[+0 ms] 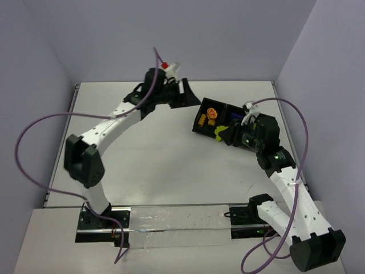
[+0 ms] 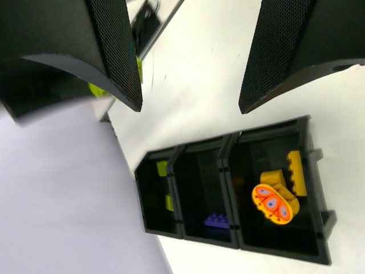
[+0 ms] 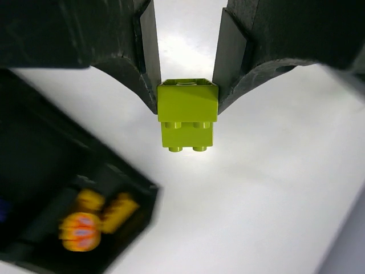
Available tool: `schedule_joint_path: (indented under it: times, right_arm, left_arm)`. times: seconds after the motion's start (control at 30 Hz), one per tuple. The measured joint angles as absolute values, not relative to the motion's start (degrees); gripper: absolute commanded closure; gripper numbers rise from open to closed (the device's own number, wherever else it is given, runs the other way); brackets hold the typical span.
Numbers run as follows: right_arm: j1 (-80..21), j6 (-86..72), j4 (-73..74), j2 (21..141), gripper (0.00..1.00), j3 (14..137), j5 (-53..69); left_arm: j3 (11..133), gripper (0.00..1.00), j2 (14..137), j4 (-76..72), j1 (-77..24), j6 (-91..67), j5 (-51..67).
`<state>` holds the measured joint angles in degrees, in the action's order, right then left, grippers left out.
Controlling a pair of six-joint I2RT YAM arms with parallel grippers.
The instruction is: Sort the legos into containers by color
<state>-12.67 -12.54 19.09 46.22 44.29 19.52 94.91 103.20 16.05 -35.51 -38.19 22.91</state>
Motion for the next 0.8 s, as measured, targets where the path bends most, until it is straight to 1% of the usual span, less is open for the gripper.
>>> schedule_joint_path:
  times: [0.07,0.13,0.3,0.63,0.8]
  right_arm:
    - [-12.7,-12.6,17.8,48.6,1.0,45.5,26.5]
    - [-12.7,-12.6,16.4,50.5,1.0,46.4,32.7]
    - [-12.7,-13.3,12.8,52.6,1.0,46.9,43.1]
    - [-12.7,-14.3,10.0,54.2,1.0,47.8,51.0]
    - [-12.7,-13.8,10.0,54.3,1.0,49.1,52.9]
  left_arm:
    - [87.3,0.24,97.0,14.2,-32.0,-37.1,27.7]
    - [83.0,0.23,93.3,13.2,-29.9,-35.5,30.8]
    - [76.0,0.23,87.2,11.7,-30.8,-31.7,38.2]
    - [73.1,0.21,82.2,9.1,-31.3,-28.2,47.8]
    - [72.2,0.15,82.2,8.3,-31.3,-28.0,50.9]
